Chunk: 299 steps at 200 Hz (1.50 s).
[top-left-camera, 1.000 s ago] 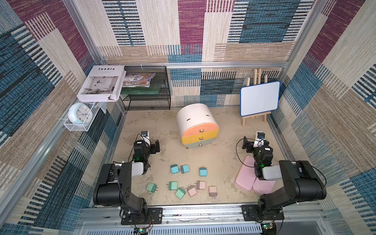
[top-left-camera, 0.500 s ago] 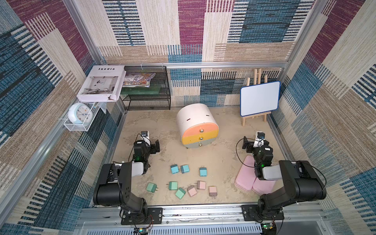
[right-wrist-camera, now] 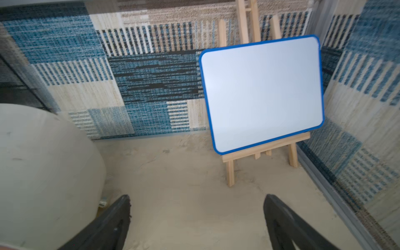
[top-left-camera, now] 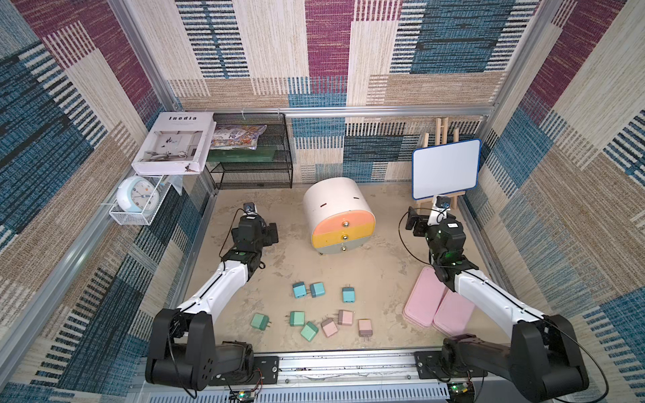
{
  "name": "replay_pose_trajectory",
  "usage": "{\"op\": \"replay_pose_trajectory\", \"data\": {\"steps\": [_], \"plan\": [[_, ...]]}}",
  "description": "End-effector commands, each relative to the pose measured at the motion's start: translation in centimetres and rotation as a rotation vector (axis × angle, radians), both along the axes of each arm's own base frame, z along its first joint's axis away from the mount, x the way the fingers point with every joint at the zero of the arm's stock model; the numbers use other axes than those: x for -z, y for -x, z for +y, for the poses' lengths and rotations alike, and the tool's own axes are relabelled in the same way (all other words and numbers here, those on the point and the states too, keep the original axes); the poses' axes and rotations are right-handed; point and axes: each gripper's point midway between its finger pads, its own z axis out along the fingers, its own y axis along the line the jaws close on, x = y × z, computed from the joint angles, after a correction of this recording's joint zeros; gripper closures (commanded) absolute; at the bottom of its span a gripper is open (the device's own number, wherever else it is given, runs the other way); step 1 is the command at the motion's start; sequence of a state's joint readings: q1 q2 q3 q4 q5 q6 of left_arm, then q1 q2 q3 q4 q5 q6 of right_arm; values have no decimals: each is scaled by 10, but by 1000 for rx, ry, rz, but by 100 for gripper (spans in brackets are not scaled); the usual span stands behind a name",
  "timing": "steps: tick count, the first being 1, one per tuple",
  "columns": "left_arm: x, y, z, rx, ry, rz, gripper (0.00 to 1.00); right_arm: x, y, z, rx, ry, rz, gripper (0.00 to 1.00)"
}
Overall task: Place the plugs into the drawer by color
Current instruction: Move the storage box to the center of the board.
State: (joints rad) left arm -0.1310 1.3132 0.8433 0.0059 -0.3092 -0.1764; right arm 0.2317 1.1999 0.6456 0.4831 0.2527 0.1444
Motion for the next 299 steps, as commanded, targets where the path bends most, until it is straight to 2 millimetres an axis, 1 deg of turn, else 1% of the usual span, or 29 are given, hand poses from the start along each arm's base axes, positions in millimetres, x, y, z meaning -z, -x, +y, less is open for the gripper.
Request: {"op": "replay_pose_trajectory", "data": {"steps": [1,11,12,15,23,32,50,60,71,83,92,95,103,120,150,165,191,218,245,268,272,299], "plan": [[-19,14,2,-86,32,31,1,10,5,26,-96,-108,112,1],[-32,16,-9,-56,108,17,1,4,3,42,-176,-135,132,1],[-33,16,-11,-52,118,15,1,7,5,45,-195,-137,150,1],[-36,17,-13,-52,150,13,1,9,6,50,-223,-141,167,1],[-43,18,-26,-20,238,13,1,4,8,63,-296,-151,175,1],[-48,16,-46,62,314,30,1,-1,13,78,-382,-159,170,1],[-55,17,-96,260,442,100,1,-7,24,104,-547,-166,158,1],[-57,20,-121,346,480,132,1,-8,29,115,-624,-157,153,1],[-60,23,-142,401,503,154,1,-4,32,124,-681,-141,160,1],[-65,25,-159,466,524,169,1,2,33,130,-706,-121,172,1],[-71,26,-167,497,530,174,1,9,33,134,-719,-109,183,1],[-73,26,-169,505,533,175,1,7,31,136,-722,-103,161,1],[-78,26,-174,524,540,175,0,10,30,139,-731,-91,152,0],[-84,22,-180,548,556,171,0,18,23,145,-731,-75,150,3],[-71,8,-191,552,595,217,3,28,10,155,-735,-50,144,7],[-65,-2,-198,553,632,231,4,37,1,157,-727,-37,159,9],[-57,-17,-206,549,656,252,7,42,-16,163,-730,-27,154,14],[-58,-33,-206,532,647,244,7,47,-36,170,-728,-12,157,17],[-55,-47,-205,520,626,244,7,51,-57,176,-725,2,152,19],[-51,-61,-195,480,612,237,8,53,-77,181,-718,18,144,20],[-50,-63,-193,472,612,236,8,56,-80,182,-717,20,149,20],[-58,-76,-185,444,578,219,8,55,-95,184,-712,34,143,20]]}}
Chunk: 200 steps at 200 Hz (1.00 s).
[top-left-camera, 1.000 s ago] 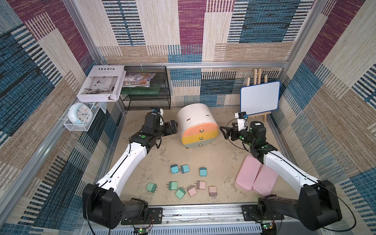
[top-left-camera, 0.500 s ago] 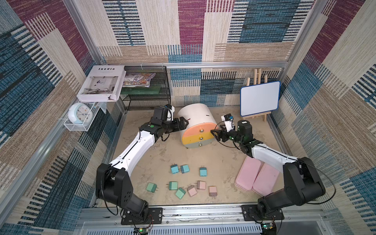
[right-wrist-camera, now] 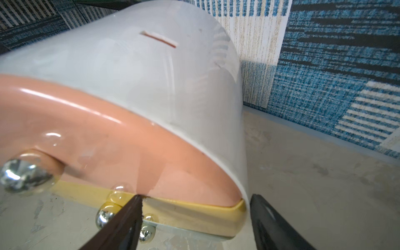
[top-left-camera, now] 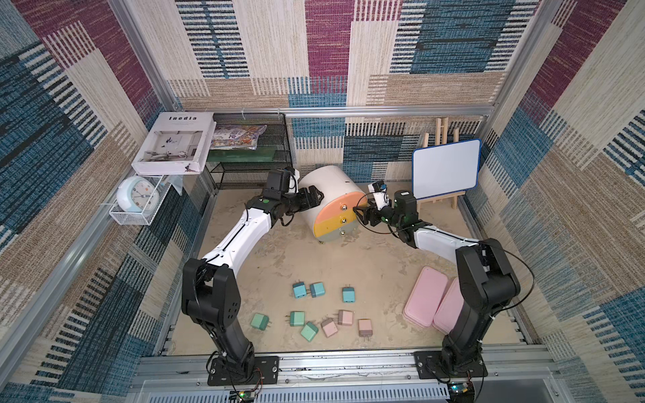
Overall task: Place the plugs into the drawer by color
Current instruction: Move the storage box to the center of the board, then open the drawer in the storage box.
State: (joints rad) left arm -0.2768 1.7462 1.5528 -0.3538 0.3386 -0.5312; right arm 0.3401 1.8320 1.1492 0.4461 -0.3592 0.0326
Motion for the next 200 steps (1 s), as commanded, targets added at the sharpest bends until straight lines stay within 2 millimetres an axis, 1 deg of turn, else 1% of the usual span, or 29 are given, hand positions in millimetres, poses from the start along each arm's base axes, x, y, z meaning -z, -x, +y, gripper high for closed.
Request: {"op": "replay_pose_trajectory", "data": {"steps": [1,11,25,37,47,54,56,64,66,73,83,100,133,151,178,200], "plan": [[0,-8,8,-26,-53,-1,8,-3,-11,-1,16,19,-22,20],[-4,-9,9,-28,-62,-4,8,-4,-12,-2,20,28,-18,20],[-9,-7,13,-36,-78,-5,8,-16,-6,-6,27,30,-38,20],[-13,-4,18,-54,-94,-11,8,-27,4,-11,35,31,-58,20],[-17,0,28,-101,-117,-6,8,-32,15,-15,39,36,-69,20],[-22,3,33,-122,-129,-11,8,-32,25,-19,47,45,-73,19],[-23,4,34,-125,-131,-15,8,-36,27,-21,54,44,-81,19],[-30,8,38,-137,-143,-32,8,-38,36,-25,76,41,-94,19],[-29,9,39,-143,-148,-30,8,-38,39,-26,81,39,-96,19],[-32,12,43,-159,-152,-38,8,-40,48,-25,87,28,-106,19],[-34,16,46,-172,-145,-49,8,-50,61,-21,91,3,-145,20],[-28,19,46,-184,-130,-40,8,-62,74,-8,105,-17,-203,24],[-12,18,32,-134,-91,19,12,-72,71,19,130,-38,-257,36],[-9,16,28,-117,-79,38,14,-73,63,31,125,-44,-260,40],[-5,14,25,-107,-77,54,17,-74,51,42,110,-55,-258,45],[-2,13,26,-109,-83,61,18,-76,48,49,91,-64,-256,49]]}}
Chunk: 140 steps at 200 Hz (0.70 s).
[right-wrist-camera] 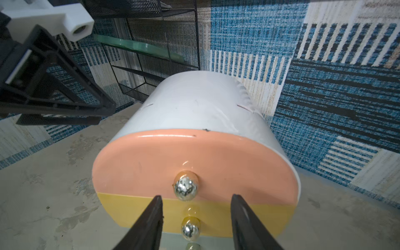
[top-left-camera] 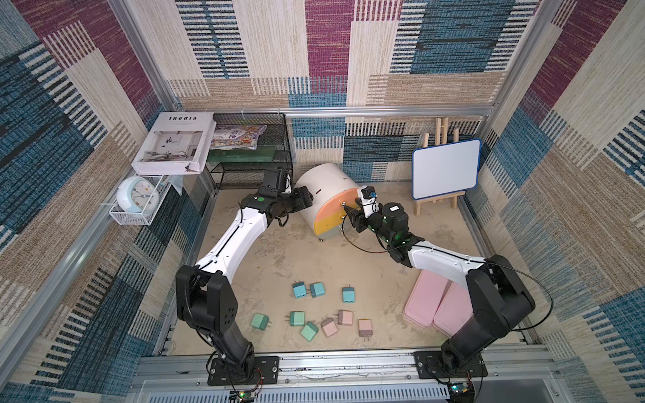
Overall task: Place the plugs into the drawer by color
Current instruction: Open the drawer in the storage box.
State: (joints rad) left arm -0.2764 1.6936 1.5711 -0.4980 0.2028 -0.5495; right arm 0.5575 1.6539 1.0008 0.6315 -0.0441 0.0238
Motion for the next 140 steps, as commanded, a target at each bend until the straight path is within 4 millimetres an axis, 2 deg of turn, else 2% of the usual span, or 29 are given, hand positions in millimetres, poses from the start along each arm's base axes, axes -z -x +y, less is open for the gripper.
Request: {"op": "replay_pose_trajectory", "data": {"steps": [1,52,83,140], "plan": [[1,-1,-2,9,5,6,18,-14,-5,5,-4,-37,-33,49],[7,-4,-5,17,12,33,21,-2,-11,17,-29,-32,-5,57],[8,-5,-6,16,13,38,21,5,-14,20,-32,-24,10,58],[13,-5,-5,16,8,50,21,6,-16,23,-33,-20,12,60]]}}
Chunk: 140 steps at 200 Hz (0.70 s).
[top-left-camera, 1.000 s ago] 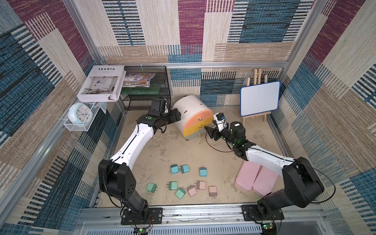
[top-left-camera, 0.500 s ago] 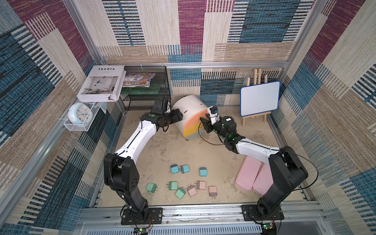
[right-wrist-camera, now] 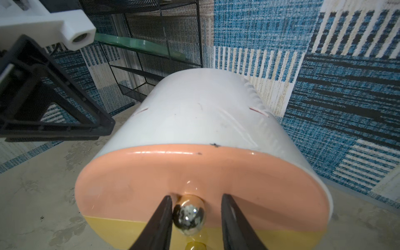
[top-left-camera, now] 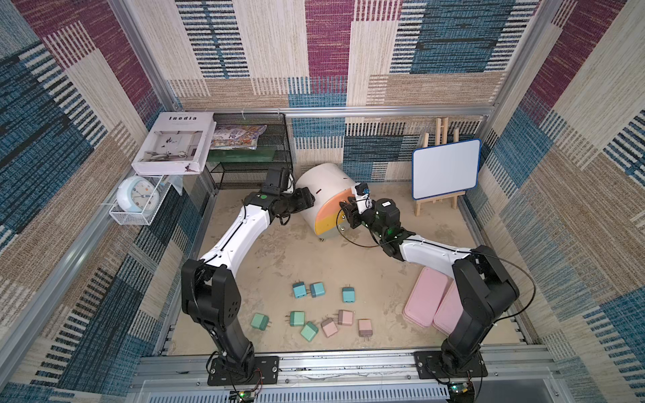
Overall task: Place the plugs into the drawer by color
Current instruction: Open the drawer in the storage box.
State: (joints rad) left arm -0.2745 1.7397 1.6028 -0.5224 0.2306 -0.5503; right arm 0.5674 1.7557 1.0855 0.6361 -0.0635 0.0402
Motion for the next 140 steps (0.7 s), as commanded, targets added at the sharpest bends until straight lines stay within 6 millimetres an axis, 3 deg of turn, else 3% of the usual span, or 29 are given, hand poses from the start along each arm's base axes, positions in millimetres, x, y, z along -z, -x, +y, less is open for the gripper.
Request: {"op": "replay_pose_trajectory", "data": {"steps": [1,52,140], "plan": [[1,0,0,-3,0,7,21,-4,0,3,-6,-12,-9,60],[5,-1,-1,1,-4,16,21,-3,-1,6,-9,-14,-5,65],[9,-4,0,-2,-12,22,21,-6,2,7,-8,-10,-4,86]]}}
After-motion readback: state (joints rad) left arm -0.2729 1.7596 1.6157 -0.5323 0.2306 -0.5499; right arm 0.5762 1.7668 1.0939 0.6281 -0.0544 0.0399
